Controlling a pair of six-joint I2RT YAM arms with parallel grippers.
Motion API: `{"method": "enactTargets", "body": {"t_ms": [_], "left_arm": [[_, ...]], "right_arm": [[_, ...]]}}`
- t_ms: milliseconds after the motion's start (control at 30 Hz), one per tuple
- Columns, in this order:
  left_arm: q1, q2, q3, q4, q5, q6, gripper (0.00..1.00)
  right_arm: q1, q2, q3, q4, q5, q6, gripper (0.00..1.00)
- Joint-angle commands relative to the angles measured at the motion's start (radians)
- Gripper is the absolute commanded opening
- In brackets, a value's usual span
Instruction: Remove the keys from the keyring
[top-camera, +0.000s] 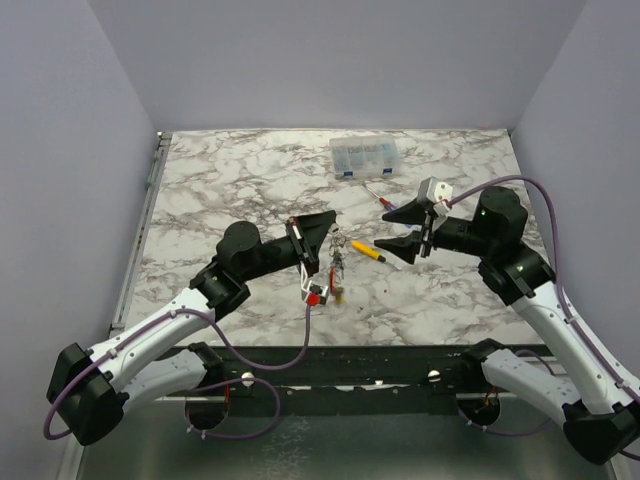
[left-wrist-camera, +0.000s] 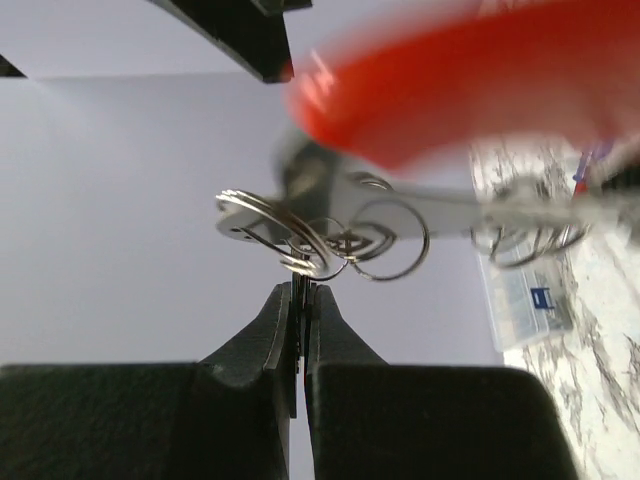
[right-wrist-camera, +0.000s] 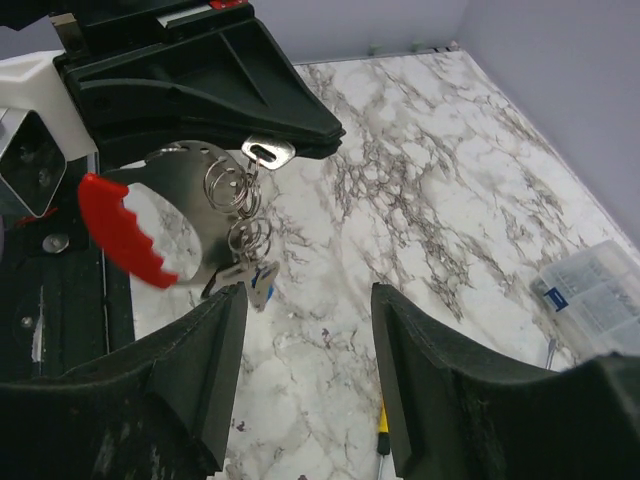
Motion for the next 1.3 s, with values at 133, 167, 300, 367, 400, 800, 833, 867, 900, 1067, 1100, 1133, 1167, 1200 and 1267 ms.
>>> {"method": "enactTargets", "body": {"t_ms": [133, 167, 300, 367, 400, 800, 833, 867, 900, 1067, 1100, 1133, 1167, 1200, 1267], "left_arm": [[-0.003, -0.008, 0.001, 0.024, 0.159, 0.060, 0.00], [-0.004, -0.006, 0.002, 0.024, 0.158, 0.064, 0.00], [-0.003, -0.002, 0.001, 0.024, 0.162, 0.074, 0.00], [-0.003, 0.003, 0.001, 0.024, 0.168, 0.074, 0.00], [-0.004, 0.006, 0.001, 0.024, 0.171, 0.076, 0.00], [-0.007, 0.028, 0.011, 0.024, 0.202, 0.085, 0.00], [-0.006, 0.029, 0.011, 0.024, 0.203, 0.086, 0.00], [-0.007, 0.029, 0.011, 0.024, 0.203, 0.086, 0.00], [-0.007, 0.029, 0.012, 0.024, 0.205, 0.086, 0.00], [-0.006, 0.036, 0.010, 0.026, 0.205, 0.094, 0.00], [-0.006, 0.039, 0.011, 0.026, 0.205, 0.096, 0.00], [-0.006, 0.042, 0.012, 0.026, 0.204, 0.097, 0.00], [-0.006, 0.045, 0.013, 0.026, 0.201, 0.097, 0.00], [-0.008, 0.047, 0.016, 0.027, 0.198, 0.096, 0.00], [-0.008, 0.053, 0.019, 0.027, 0.192, 0.092, 0.00]], "right_arm": [[-0.002, 0.068, 0.052, -0.016, -0.101, -0.026, 0.52], [-0.002, 0.085, 0.054, -0.003, -0.116, -0.010, 0.50], [-0.002, 0.155, 0.068, 0.042, -0.170, 0.051, 0.45], [-0.002, 0.175, 0.074, 0.049, -0.211, 0.054, 0.45], [-0.002, 0.181, 0.070, 0.062, -0.228, 0.059, 0.45], [-0.002, 0.211, 0.065, 0.094, -0.335, 0.047, 0.41], [-0.002, 0.221, 0.067, 0.095, -0.341, 0.047, 0.41], [-0.002, 0.230, 0.071, 0.097, -0.342, 0.047, 0.40], [-0.002, 0.239, 0.076, 0.098, -0.344, 0.047, 0.39], [-0.002, 0.276, 0.095, 0.099, -0.372, 0.044, 0.35], [-0.002, 0.280, 0.095, 0.099, -0.377, 0.040, 0.35], [-0.001, 0.283, 0.096, 0.099, -0.382, 0.036, 0.34], [-0.001, 0.287, 0.097, 0.098, -0.386, 0.032, 0.33], [-0.001, 0.290, 0.102, 0.087, -0.391, 0.022, 0.33], [0.000, 0.293, 0.111, 0.059, -0.405, 0.000, 0.32]]}}
